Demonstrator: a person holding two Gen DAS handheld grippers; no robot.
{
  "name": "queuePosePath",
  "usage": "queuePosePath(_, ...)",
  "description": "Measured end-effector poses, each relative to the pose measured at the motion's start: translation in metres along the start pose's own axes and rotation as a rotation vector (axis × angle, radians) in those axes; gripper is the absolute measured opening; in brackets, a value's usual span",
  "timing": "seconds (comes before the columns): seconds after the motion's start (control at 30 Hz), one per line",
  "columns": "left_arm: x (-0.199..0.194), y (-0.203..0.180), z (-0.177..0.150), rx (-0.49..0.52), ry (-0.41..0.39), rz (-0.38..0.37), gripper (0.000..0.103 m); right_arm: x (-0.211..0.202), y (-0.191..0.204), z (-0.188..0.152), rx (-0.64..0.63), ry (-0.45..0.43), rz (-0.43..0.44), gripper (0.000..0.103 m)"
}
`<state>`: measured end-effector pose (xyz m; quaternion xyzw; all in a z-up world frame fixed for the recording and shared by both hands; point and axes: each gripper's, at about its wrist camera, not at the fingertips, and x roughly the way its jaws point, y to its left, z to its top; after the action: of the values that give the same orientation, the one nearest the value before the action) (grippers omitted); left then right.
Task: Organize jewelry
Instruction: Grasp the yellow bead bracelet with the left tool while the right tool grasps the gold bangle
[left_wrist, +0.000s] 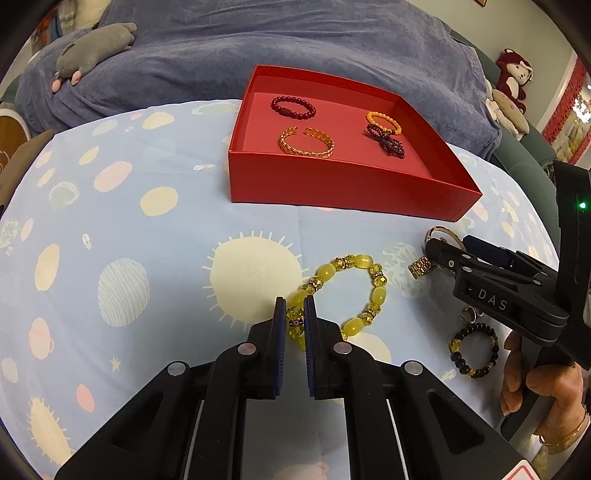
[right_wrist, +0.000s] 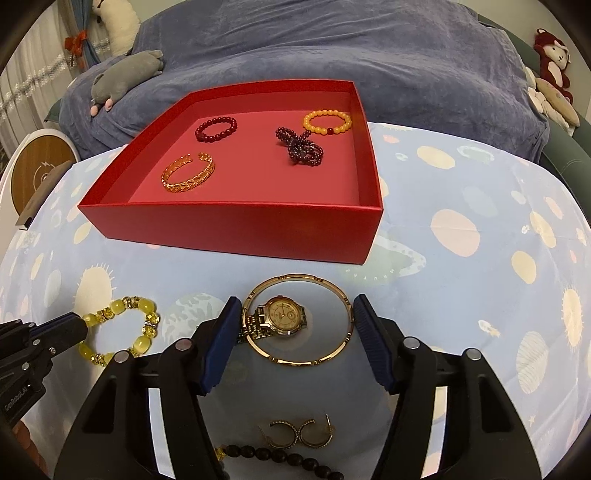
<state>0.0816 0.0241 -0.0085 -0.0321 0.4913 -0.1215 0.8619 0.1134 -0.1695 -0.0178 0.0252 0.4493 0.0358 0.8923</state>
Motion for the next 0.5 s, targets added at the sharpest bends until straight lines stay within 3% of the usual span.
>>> queuePosePath(0.27,-0.008,-0.004,0.002,0.006,-0.021,-0.001,0.008,-0.024,0.009,-0.002,-0.017,-0.036,0.054,0.059)
queuePosePath(0.5,-0.02,-0.009,0.007,0.008,-0.042,-0.048,0.007,-0.048,0.008,0.003,-0.01,-0.078,0.091,0.059)
